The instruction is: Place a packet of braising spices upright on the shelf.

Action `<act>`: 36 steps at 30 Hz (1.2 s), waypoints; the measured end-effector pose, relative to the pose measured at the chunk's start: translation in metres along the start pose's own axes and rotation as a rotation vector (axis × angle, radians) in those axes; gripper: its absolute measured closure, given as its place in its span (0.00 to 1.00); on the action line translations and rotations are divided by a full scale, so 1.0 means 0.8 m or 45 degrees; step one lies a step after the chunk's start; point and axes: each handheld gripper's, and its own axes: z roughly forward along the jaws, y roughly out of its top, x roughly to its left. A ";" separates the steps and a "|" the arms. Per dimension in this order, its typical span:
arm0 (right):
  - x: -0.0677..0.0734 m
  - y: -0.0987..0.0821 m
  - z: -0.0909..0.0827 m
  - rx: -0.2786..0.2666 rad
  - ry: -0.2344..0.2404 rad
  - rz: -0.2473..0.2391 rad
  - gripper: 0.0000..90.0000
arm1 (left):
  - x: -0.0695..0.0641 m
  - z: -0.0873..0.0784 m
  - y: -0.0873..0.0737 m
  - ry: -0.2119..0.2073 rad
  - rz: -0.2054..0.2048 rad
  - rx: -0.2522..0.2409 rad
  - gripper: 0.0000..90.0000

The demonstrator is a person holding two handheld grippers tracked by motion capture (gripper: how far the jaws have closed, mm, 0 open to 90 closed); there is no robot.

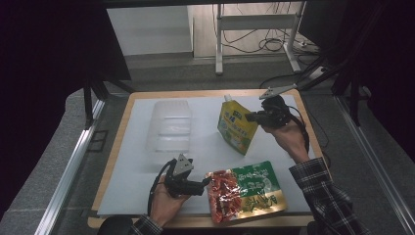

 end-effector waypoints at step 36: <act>0.006 0.054 0.013 -0.072 0.094 -0.129 0.98 | 0.001 -0.020 -0.033 0.036 0.063 0.020 0.00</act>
